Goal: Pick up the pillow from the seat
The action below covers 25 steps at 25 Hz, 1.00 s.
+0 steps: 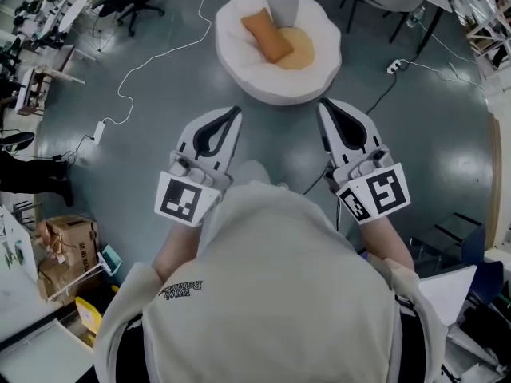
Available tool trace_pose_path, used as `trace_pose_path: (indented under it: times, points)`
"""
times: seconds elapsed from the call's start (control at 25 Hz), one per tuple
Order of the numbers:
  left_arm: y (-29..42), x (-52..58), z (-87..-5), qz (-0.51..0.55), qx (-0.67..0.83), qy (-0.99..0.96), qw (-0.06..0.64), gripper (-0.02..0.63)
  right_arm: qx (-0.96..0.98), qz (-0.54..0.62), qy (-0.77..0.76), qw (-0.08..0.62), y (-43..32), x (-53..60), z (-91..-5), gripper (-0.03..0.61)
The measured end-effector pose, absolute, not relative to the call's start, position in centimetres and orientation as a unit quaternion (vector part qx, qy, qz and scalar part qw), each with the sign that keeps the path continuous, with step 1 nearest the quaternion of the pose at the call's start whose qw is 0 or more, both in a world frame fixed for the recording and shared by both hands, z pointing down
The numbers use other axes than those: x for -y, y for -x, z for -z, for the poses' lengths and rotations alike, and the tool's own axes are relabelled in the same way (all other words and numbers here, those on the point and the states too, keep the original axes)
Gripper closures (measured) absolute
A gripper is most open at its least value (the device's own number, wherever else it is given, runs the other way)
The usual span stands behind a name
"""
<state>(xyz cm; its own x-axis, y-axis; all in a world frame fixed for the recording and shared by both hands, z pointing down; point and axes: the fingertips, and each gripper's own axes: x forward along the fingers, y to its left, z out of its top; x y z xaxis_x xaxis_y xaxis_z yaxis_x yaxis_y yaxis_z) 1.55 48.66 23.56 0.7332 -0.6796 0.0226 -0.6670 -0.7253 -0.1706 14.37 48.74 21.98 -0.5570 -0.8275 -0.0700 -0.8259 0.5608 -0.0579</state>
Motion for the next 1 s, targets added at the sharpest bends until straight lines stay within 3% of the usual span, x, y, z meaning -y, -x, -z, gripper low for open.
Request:
trace_pose_path:
  times: [0.52, 1.0]
  points:
    - [-1.5, -45.2, -26.3, 0.034, -0.373, 0.925, 0.07, 0.604, -0.909, 0.024, 0.412, 0.065, -12.3, -45.7, -23.6, 0.569]
    - [2.6, -30.8, -27.6, 0.02, -0.383, 0.922, 0.044, 0.604, -0.898, 0.033, 0.438, 0.017, -8.8, -31.4, -26.1, 0.568]
